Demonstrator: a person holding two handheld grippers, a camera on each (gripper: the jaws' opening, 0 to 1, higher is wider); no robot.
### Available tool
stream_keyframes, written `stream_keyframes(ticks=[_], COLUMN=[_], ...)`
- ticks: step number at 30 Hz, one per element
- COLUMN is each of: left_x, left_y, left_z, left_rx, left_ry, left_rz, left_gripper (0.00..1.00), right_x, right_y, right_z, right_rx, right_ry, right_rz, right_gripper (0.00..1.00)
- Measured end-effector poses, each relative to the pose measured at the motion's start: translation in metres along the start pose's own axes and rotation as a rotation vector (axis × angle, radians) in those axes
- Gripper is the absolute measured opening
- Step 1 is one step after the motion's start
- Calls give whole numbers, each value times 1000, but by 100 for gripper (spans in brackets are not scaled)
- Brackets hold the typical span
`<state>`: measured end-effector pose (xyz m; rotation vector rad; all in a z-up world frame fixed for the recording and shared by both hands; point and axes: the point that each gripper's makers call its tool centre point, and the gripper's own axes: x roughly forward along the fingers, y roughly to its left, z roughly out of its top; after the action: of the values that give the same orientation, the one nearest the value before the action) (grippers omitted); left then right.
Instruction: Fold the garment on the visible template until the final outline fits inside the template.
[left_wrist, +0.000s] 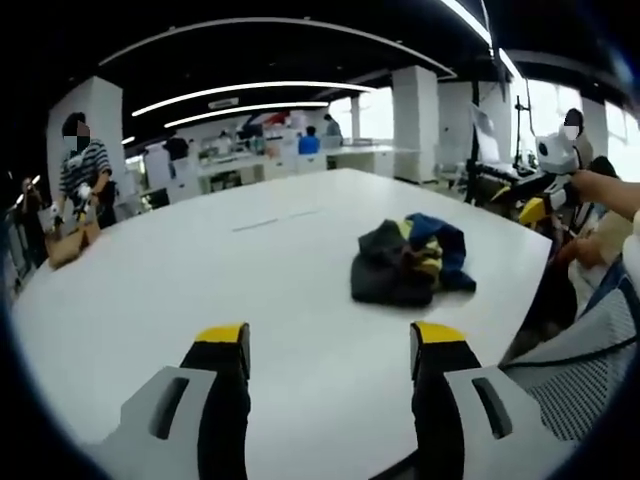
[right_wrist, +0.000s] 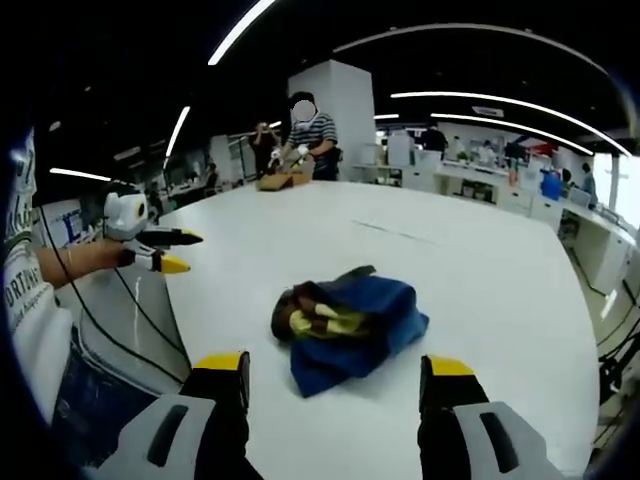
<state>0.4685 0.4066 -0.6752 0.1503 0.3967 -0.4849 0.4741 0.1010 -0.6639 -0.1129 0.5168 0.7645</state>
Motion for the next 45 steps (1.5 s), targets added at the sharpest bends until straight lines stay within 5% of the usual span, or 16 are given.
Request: stream_keyframes(ticks=[12,45], left_x=[22,122], left_y=[-3,-37], left_z=[10,33], left_rx=[26,188], left_ry=[-23,1], left_rz=[-58,-274], left_gripper=[50,36], right_x=[19,83], right_y=[7,13], right_z=[5,25], right_rx=[-22,-94], right_ry=[5,30], right_rz=[56,184], right_gripper=[52,39])
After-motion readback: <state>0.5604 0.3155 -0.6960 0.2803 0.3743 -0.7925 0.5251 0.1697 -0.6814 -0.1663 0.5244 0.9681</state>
